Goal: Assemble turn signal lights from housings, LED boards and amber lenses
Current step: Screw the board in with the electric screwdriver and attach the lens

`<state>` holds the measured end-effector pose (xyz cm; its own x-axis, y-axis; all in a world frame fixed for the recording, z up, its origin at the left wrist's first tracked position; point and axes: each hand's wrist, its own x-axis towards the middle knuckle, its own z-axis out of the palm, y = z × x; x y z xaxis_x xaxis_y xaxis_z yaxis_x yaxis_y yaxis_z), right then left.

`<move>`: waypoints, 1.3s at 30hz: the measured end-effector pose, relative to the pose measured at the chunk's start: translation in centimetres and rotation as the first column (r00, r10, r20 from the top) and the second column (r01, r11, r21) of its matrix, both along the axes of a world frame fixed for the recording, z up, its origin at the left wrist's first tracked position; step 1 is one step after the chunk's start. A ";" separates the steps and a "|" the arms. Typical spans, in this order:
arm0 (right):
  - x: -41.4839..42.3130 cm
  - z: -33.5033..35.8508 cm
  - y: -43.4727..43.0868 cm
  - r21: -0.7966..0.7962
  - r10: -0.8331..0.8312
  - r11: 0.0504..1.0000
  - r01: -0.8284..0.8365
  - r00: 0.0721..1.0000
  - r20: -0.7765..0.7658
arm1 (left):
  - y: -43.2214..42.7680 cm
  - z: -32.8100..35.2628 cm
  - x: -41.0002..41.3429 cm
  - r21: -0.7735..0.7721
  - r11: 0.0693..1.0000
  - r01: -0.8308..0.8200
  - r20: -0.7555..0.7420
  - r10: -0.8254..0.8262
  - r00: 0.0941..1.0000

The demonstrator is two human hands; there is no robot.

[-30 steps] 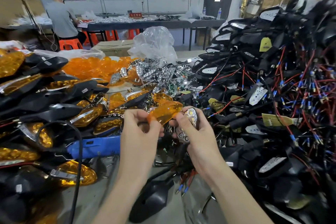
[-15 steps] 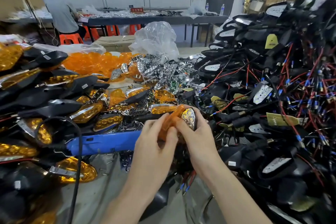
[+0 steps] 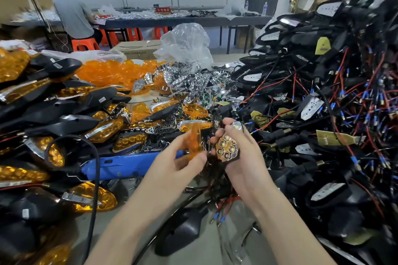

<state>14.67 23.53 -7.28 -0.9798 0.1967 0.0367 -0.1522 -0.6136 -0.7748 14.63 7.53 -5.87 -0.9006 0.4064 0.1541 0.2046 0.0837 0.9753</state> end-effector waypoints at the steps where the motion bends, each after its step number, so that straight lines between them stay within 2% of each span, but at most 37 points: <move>1: 0.0 0.1 0.2 -0.065 0.003 0.998 -0.003 1.000 0.001 | 0.0 0.0 0.0 0.037 0.999 -0.017 -0.008 0.017 1.000; 5: 0.4 0.5 0.5 -0.161 0.001 0.987 -0.005 1.000 -0.027 | 0.3 -0.2 0.3 0.103 0.995 -0.004 -0.023 0.006 1.000; 13: 0.7 1.0 0.5 -0.116 -0.006 0.993 -0.003 0.997 -0.077 | 1.3 -0.9 1.0 0.017 0.999 -0.048 -0.117 0.049 0.992; 22: 0.8 0.9 0.2 0.058 0.018 0.998 -0.009 0.987 -0.163 | 1.7 -1.2 1.1 0.024 0.996 -0.087 -0.144 0.090 0.985; 28: 0.8 0.8 0.2 0.115 0.009 0.993 0.009 0.987 -0.159 | 1.9 -1.3 1.3 0.043 0.995 -0.088 -0.145 0.093 0.985; 35: 0.8 0.7 0.0 0.133 0.018 0.991 0.013 0.973 -0.228 | 2.0 -1.7 1.4 0.062 0.993 -0.105 -0.143 0.113 0.983; 39: 1.0 0.7 0.0 0.193 0.024 0.981 0.023 0.970 -0.241 | 2.1 -1.7 1.3 0.061 0.994 -0.094 -0.145 0.102 0.984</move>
